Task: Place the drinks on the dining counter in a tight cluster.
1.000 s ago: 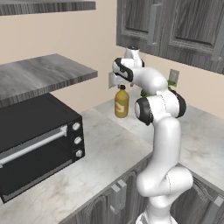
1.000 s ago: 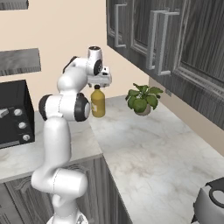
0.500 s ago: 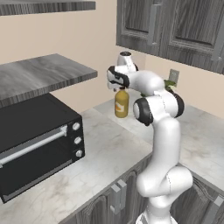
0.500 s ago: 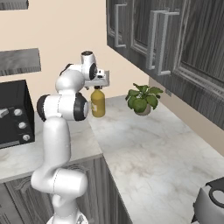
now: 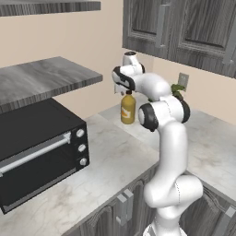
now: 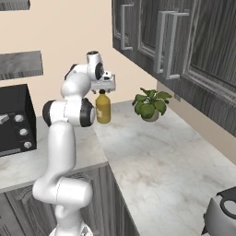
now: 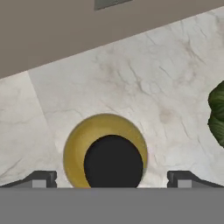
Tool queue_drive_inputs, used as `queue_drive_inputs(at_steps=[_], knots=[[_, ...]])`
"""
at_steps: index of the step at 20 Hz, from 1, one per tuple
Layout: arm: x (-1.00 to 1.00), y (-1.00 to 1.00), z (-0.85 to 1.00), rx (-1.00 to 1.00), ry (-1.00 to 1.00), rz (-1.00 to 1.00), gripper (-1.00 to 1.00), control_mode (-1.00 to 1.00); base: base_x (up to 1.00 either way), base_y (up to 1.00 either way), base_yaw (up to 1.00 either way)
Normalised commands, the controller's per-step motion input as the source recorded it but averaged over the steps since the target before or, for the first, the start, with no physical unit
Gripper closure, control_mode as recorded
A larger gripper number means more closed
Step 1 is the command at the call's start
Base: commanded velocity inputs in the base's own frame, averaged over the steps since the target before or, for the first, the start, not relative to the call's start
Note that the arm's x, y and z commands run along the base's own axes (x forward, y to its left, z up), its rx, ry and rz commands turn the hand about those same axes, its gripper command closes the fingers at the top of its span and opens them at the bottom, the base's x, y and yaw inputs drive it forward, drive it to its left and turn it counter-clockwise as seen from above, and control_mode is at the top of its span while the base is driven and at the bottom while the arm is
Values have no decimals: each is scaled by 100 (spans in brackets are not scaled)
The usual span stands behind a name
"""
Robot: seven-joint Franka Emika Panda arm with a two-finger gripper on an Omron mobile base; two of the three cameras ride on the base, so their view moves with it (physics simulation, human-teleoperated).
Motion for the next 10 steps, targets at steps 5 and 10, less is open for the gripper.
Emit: queue_drive_inputs(at_steps=[5,10], knots=[[33,0,0,1,0,-1,-100,-100,0,0,0],[3,0,-1,0,3,0,-100,-100,0,0,0]])
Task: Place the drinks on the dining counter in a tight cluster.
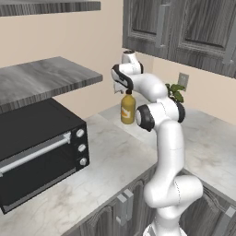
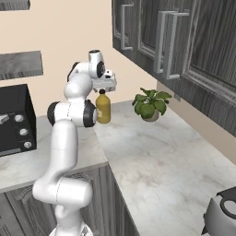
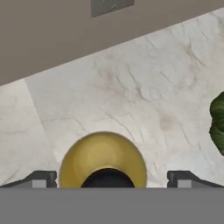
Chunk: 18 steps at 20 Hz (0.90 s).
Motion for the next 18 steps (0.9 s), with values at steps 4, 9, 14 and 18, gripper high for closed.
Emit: queue_drive_inputs(at_steps=[4,9,14,18], knots=[[-2,0,0,0,6,0,-100,-100,0,0,0],[-5,0,-4,0,7,0,-100,-100,0,0,0],[0,0,-30,0,7,0,-100,-100,0,0,0],[0,0,-22,0,2,0,-100,-100,0,0,0]])
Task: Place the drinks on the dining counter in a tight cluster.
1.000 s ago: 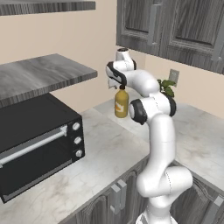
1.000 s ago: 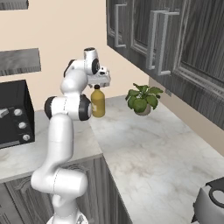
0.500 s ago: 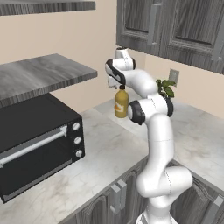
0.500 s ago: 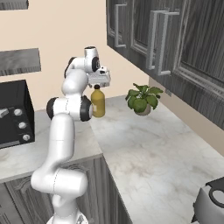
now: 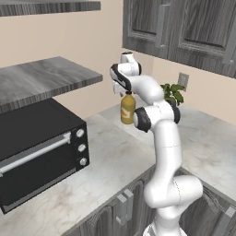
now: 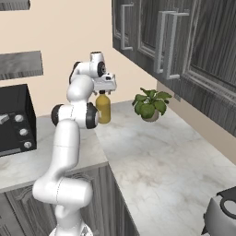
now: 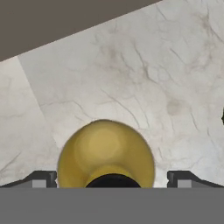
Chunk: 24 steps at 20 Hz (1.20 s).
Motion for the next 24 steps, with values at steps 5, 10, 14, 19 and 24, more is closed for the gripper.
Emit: queue_drive_inputs(at_steps=[5,10,14,19,24], knots=[[0,0,-10,0,3,0,-100,-100,0,0,0],[0,0,0,0,3,0,100,-100,0,0,0],[0,0,0,0,5,0,100,-100,0,0,0],[0,0,0,0,3,0,100,-100,0,0,0],[-33,-8,-1,1,-1,0,100,-100,0,0,0]])
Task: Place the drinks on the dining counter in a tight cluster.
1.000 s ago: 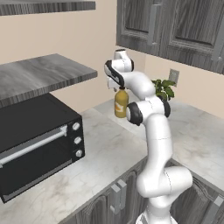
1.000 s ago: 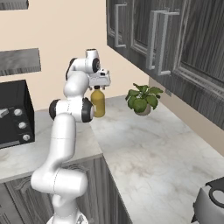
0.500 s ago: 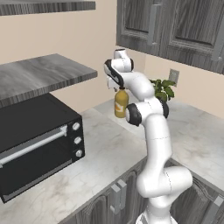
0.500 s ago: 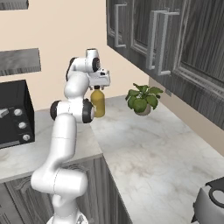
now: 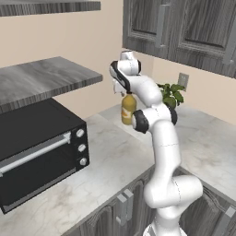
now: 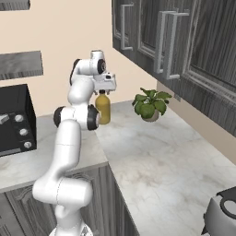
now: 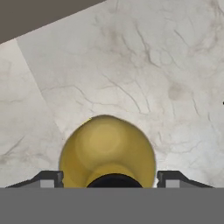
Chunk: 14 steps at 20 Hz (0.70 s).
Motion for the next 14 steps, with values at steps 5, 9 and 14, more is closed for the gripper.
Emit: queue_drive_inputs(at_steps=[5,9,14], knots=[[-96,-6,0,2,-7,0,100,-100,0,0,0],[-94,-3,4,0,-4,0,100,-100,0,0,0],[-90,-3,13,1,-12,0,100,-100,0,0,0]])
